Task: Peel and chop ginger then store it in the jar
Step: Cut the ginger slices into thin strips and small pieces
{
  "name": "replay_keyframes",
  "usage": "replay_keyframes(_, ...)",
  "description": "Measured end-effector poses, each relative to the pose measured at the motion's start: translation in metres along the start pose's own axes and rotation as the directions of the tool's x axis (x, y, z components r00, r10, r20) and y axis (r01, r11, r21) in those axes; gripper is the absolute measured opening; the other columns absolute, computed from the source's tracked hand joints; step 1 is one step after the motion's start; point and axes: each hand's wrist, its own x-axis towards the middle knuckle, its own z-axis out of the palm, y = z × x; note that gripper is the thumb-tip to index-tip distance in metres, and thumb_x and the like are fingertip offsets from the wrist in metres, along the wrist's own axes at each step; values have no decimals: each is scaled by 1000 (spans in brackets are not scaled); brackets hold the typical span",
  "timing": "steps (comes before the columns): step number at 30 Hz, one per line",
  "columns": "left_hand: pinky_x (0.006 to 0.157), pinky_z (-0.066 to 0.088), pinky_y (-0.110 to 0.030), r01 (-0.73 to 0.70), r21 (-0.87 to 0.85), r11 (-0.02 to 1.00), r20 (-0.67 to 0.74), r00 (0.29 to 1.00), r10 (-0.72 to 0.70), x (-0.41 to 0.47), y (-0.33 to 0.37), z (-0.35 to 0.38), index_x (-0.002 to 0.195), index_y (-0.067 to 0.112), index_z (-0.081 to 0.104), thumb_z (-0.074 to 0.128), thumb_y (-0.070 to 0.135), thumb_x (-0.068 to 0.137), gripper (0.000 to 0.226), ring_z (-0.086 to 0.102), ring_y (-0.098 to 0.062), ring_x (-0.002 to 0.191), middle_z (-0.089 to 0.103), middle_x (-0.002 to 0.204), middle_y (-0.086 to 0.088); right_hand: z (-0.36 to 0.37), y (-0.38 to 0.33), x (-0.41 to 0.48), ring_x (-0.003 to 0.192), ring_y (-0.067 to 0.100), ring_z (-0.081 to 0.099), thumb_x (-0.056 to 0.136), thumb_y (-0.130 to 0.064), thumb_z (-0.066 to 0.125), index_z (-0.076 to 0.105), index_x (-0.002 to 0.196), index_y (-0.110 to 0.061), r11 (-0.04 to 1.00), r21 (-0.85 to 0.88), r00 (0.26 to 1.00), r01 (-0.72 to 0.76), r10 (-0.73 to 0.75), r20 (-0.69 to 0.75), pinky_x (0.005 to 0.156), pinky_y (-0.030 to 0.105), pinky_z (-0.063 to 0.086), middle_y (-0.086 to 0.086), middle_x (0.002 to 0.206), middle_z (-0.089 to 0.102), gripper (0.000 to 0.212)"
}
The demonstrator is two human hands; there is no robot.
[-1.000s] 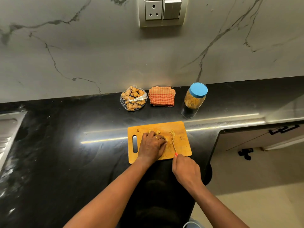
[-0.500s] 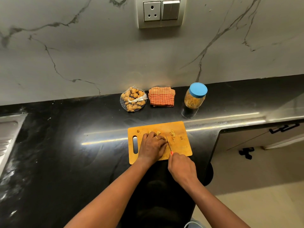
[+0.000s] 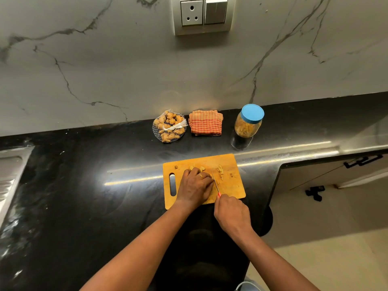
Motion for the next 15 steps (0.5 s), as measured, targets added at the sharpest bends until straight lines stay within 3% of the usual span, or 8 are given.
replay_keyframes(7,67,40,-36,-89,24,996,-36,995,90,0,-4,4,87,20,75,58,32,90,21,57,-23,85,72,93,4,-2,-5,-1,84,23,70,105,-33,32,61,101,-16,1000,-21,1000,-14,14,16,60,31,41,3,95,70,34)
replay_keyframes(12,68,38,-35,-120,23,992,-70,990,122,-1,-7,7,89,20,74,65,30,89,13,57,-22,84,72,93,4,-2,-6,1,83,23,70,104,-29,35,62,102,-15,1000,-13,999,-12,12,32,64,34,50,3,94,70,31)
replay_keyframes(15,68,40,-36,-138,26,990,-55,989,139,-1,-8,8,90,19,74,61,30,90,16,57,-22,84,72,94,3,-3,-8,4,85,24,69,103,-26,36,63,102,-14,1000,-8,998,-10,11,56,62,32,45,4,96,70,29)
